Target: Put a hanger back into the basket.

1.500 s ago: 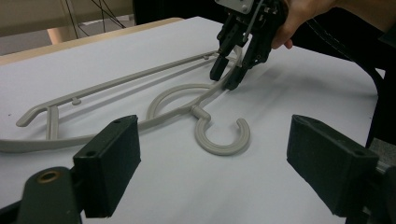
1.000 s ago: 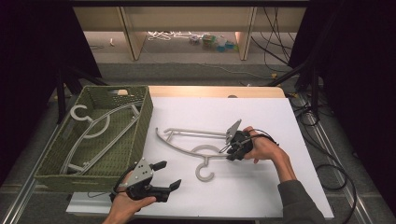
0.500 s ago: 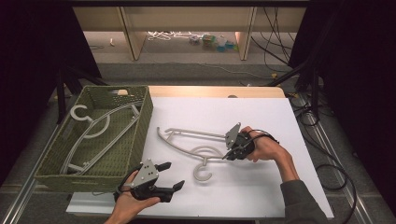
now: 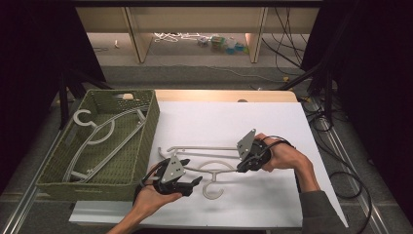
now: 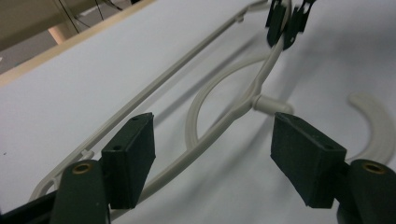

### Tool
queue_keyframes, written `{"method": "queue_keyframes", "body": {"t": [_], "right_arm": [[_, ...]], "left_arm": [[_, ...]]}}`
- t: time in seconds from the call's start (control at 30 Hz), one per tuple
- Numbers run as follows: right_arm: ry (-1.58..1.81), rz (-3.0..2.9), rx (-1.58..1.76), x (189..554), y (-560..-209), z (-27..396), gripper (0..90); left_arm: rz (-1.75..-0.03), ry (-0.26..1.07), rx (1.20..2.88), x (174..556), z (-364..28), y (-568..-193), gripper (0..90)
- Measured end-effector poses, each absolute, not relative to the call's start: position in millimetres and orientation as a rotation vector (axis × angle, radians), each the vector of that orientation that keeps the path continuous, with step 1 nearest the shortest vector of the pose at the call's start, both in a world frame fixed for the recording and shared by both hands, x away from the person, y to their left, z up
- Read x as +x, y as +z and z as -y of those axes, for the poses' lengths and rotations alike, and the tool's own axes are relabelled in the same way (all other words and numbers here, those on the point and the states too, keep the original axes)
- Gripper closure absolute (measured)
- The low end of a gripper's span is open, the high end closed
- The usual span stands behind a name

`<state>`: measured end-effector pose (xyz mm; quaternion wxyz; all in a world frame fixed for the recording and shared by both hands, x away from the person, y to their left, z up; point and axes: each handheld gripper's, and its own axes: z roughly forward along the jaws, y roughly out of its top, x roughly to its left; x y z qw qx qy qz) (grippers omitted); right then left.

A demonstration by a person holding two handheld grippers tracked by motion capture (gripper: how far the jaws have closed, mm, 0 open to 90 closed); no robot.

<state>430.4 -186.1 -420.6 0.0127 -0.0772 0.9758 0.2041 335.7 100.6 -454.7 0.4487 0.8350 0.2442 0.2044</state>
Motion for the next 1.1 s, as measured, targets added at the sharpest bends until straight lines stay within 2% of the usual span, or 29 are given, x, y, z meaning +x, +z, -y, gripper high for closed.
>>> {"method": "queue_keyframes", "body": {"t": [0.07,0.3,0.53,0.63,0.8,0.9,1.1], "right_arm": [[0.656,-3.049,-0.237,429.8,-418.7,187.5,82.4],[0.693,-3.053,-0.227,429.1,-414.2,192.3,82.5],[0.723,-3.044,-0.244,427.5,-409.6,194.8,82.4],[0.726,-3.046,-0.243,427.7,-409.8,195.0,82.4],[0.728,-3.042,-0.253,427.1,-409.4,194.2,82.3],[0.729,-3.047,-0.25,427.3,-409.8,194.5,82.4],[0.735,-3.054,-0.246,428.6,-410.0,198.3,82.2]], "left_arm": [[-0.578,0.504,2.111,338.0,-101.0,-456.6,34.6],[-0.536,0.525,2.16,344.4,-92.9,-464.2,35.4],[-0.465,0.566,2.213,353.5,-84.2,-468.6,40.4],[-0.439,0.585,2.232,357.1,-81.7,-470.6,44.7],[-0.396,0.548,2.236,360.7,-78.7,-473.7,56.7],[-0.352,0.57,2.244,358.8,-76.6,-473.7,63.5],[-0.232,0.589,2.289,357.6,-76.2,-463.8,68.1]]}}
